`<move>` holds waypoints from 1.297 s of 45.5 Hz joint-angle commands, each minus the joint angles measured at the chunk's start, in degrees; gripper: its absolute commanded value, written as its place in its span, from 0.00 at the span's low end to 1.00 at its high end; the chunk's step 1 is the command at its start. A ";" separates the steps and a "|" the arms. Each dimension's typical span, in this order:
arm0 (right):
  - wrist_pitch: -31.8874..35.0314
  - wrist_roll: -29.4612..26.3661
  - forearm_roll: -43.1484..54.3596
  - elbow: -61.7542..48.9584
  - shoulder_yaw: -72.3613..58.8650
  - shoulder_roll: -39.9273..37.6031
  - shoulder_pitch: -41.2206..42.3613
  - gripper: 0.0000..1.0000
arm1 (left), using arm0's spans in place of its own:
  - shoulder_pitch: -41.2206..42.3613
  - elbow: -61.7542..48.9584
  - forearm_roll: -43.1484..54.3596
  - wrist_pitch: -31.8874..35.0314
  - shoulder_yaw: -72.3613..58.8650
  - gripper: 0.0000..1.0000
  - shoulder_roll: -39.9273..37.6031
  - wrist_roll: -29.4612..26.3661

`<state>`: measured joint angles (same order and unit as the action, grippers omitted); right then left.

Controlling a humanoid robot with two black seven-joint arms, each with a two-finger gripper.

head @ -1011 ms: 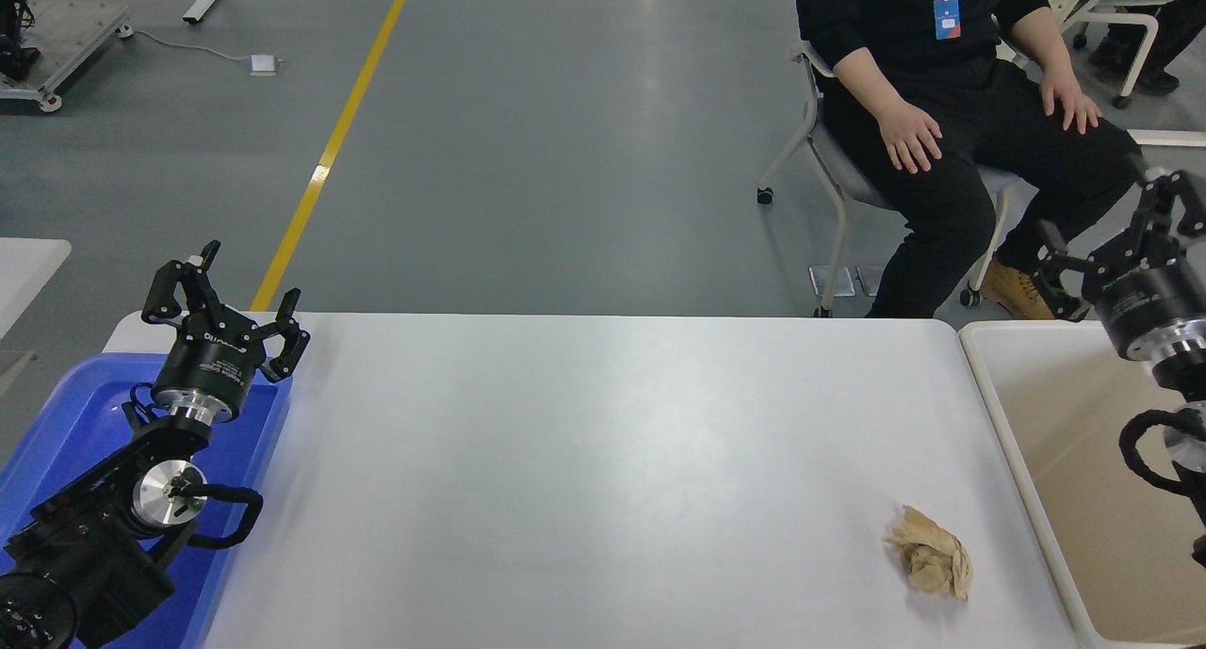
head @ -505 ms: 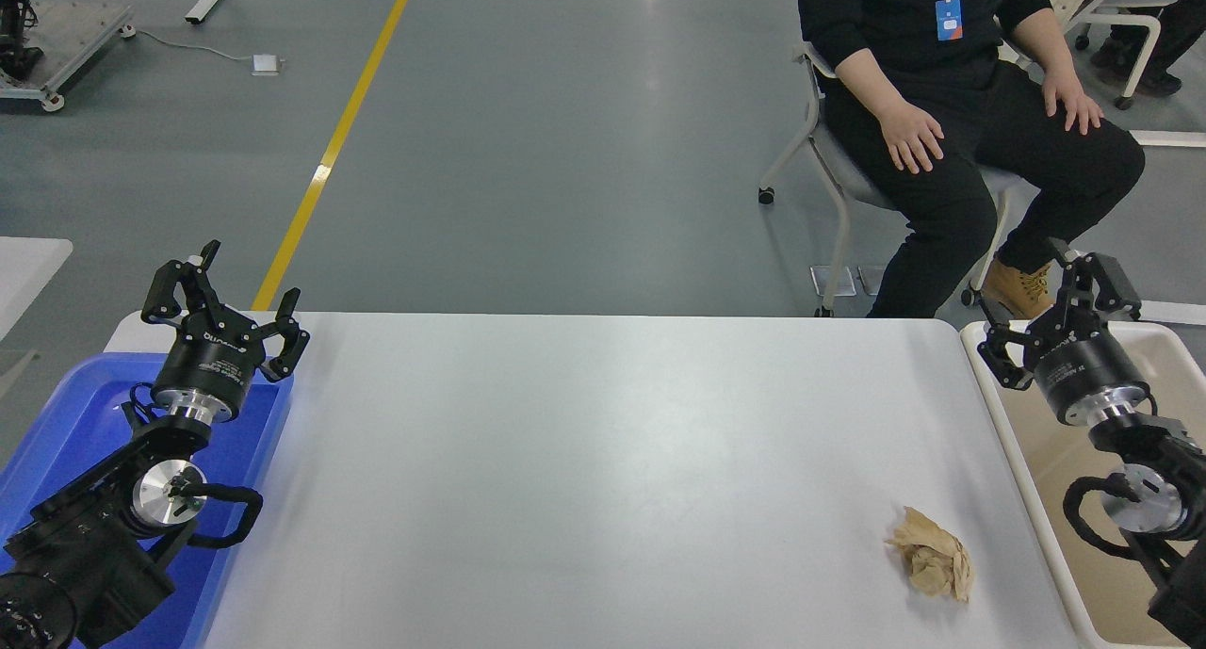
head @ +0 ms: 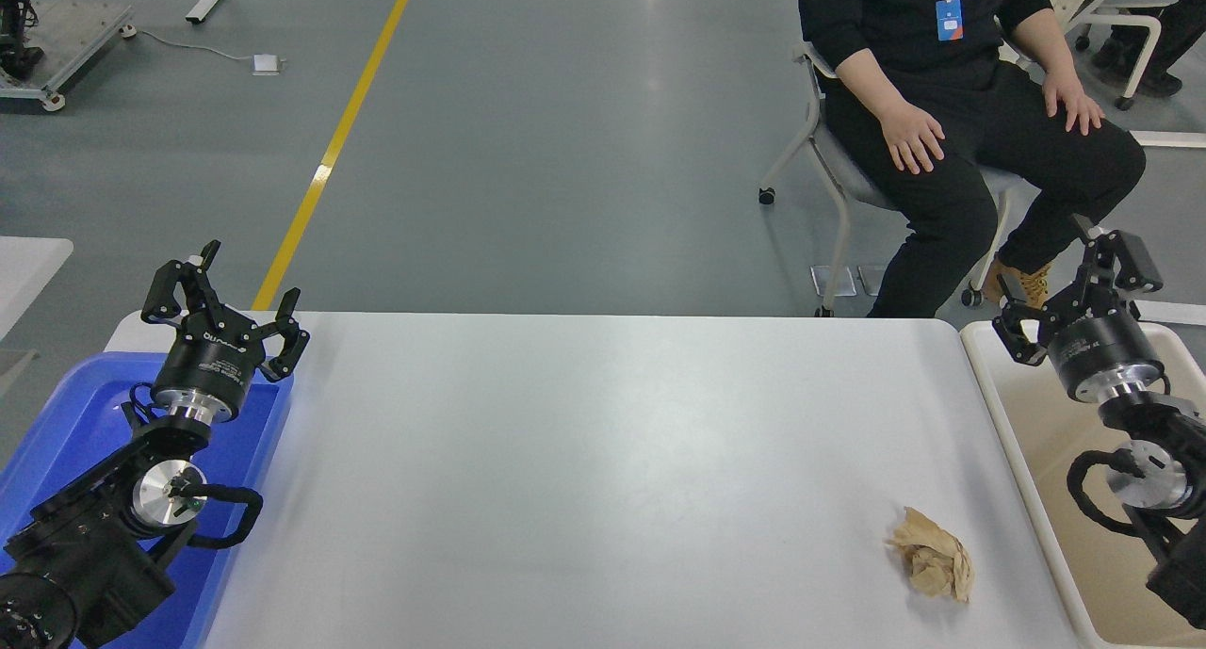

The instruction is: Clean the table surface

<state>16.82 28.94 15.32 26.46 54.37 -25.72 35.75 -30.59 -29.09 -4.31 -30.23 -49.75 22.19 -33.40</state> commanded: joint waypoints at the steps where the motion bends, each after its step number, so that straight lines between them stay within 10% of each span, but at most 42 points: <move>1: 0.23 -0.11 -2.23 -5.10 -1.54 -0.74 2.31 0.99 | 0.00 0.00 0.00 0.00 0.00 1.00 -0.04 0.00; 17: 0.58 -0.20 -2.84 -3.52 -21.48 -12.41 6.69 0.99 | 0.00 0.00 0.00 0.00 0.00 1.00 -0.04 0.00; 31: 2.16 -0.29 -0.56 -1.23 -62.52 -21.30 26.64 0.99 | 0.00 0.00 0.00 0.00 0.00 1.00 -0.04 0.00; 59: 4.36 0.24 54.27 14.92 -78.26 -16.38 48.26 0.99 | 0.00 0.00 0.00 0.00 0.00 1.00 -0.04 0.00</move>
<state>21.23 29.11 48.60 29.84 -15.65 -43.30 73.14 -30.59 -29.10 -4.31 -30.23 -49.75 22.20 -33.40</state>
